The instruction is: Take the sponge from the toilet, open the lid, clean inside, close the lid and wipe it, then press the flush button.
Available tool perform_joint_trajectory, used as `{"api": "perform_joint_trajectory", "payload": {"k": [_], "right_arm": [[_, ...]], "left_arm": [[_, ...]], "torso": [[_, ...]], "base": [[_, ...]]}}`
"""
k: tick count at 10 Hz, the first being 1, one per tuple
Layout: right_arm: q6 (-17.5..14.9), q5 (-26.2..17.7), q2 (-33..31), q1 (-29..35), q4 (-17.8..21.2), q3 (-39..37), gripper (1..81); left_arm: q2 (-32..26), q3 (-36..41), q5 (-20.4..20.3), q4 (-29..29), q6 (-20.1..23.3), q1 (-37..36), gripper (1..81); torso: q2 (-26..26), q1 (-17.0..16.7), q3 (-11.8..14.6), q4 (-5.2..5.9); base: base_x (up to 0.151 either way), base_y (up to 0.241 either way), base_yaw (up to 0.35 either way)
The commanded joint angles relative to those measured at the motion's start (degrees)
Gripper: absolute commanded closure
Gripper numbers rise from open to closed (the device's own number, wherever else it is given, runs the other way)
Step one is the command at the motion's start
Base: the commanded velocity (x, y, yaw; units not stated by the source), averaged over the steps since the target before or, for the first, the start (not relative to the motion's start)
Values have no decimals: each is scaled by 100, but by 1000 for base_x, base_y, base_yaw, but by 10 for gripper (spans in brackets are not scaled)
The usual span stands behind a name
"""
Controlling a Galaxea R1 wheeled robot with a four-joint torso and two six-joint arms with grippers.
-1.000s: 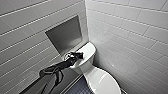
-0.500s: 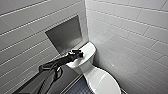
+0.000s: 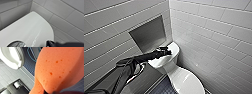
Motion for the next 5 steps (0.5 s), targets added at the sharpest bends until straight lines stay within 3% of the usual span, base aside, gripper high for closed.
{"api": "perform_joint_trajectory", "payload": {"k": [1,5], "right_arm": [[-18,-438,96,-229,-113,83,811],[-10,-446,35,-159,-95,-5,811]], "left_arm": [[-890,1093,153,-221,14,-1121,811],[-2340,3492,636,-203,14,-841,811]], "torso": [[0,0,0,0],[0,0,0,0]], "base": [[0,0,0],[0,0,0]]}}
